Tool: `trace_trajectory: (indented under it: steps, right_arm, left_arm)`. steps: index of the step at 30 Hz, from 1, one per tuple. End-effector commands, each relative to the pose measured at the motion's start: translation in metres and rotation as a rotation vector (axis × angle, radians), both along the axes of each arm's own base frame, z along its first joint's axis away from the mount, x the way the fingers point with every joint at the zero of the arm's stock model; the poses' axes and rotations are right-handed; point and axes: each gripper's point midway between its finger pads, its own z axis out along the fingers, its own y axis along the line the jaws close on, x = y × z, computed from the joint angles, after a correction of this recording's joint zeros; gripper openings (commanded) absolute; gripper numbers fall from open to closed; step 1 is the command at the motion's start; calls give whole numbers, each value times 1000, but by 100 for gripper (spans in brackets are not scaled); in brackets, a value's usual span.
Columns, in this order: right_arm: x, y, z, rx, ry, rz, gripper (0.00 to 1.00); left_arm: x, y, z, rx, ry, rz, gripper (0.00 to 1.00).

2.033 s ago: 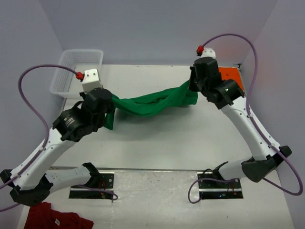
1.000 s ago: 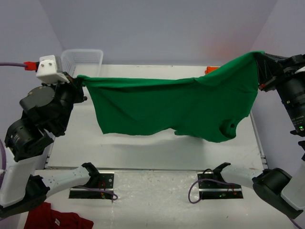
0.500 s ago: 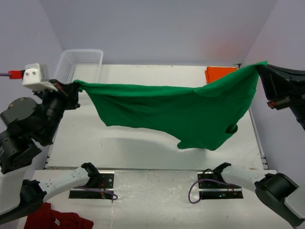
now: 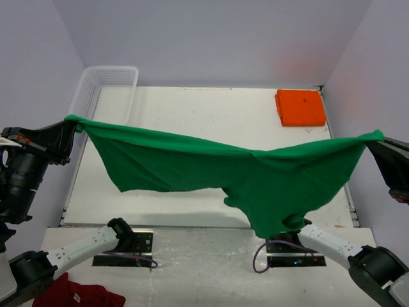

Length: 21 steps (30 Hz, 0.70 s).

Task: Fold and stack the t-shirts
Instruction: Flatten out the tshirt

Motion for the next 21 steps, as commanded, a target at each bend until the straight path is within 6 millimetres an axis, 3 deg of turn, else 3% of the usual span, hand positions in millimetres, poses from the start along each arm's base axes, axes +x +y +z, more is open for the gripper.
trace_trajectory:
  steps: [1,4,6,8,9,11,12,13,14,15,17,18,20,21]
  right_arm:
    - [-12,11,12,9,-46,92,0]
    - [13,22,8,-3,-7,72,0]
    - [58,32,-5,-14,87,-1,0]
    - [104,37,-22,-14,183,-107,0]
    - [134,48,-43,-38,244,-138,0]
    - [171,52,-68,-53,321,-225,0]
    - [199,64,-100,-106,398,-249,0]
    - [215,69,-112,-115,423,-271,0]
    - [230,72,-127,-133,455,-294,0]
    - [255,81,-157,-172,512,-314,0]
    - [284,80,-189,-188,581,-356,0]
    - [304,86,-220,-223,634,-353,0]
    - [333,75,-254,-243,703,-416,0]
    - [352,75,-281,-268,761,-433,0]
  left_arm:
    - [-5,-1,12,-22,-33,-27,0]
    - [7,-5,10,-7,-10,11,0]
    - [30,-16,-5,37,59,65,0]
    - [64,-41,-38,107,169,114,0]
    - [80,-55,-62,151,221,128,0]
    - [109,-80,-102,206,313,154,0]
    - [121,-89,-114,212,326,170,0]
    - [137,-101,-155,284,402,192,0]
    - [149,-100,-175,297,441,219,0]
    - [160,-101,-201,319,483,240,0]
    - [184,-102,-241,337,561,255,0]
    - [189,-98,-263,353,602,267,0]
    - [207,-93,-285,356,608,306,0]
    - [212,-88,-310,384,657,322,0]
